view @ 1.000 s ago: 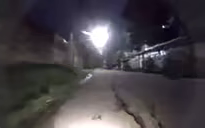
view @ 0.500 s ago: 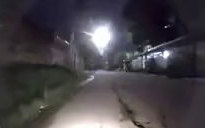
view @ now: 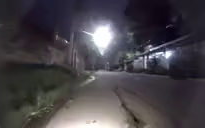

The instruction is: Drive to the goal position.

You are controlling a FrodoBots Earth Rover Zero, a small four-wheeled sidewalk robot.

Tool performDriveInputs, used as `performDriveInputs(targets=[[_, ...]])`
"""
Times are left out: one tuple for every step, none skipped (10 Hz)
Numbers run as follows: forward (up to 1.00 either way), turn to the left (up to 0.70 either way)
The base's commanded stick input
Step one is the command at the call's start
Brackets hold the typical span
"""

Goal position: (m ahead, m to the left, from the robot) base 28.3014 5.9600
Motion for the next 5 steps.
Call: performDriveInputs(targets=[[0.5,-0.39],[0.5,-0.24],[0.5,-0.1],[0.5,0.0],[0.5,0.0]])
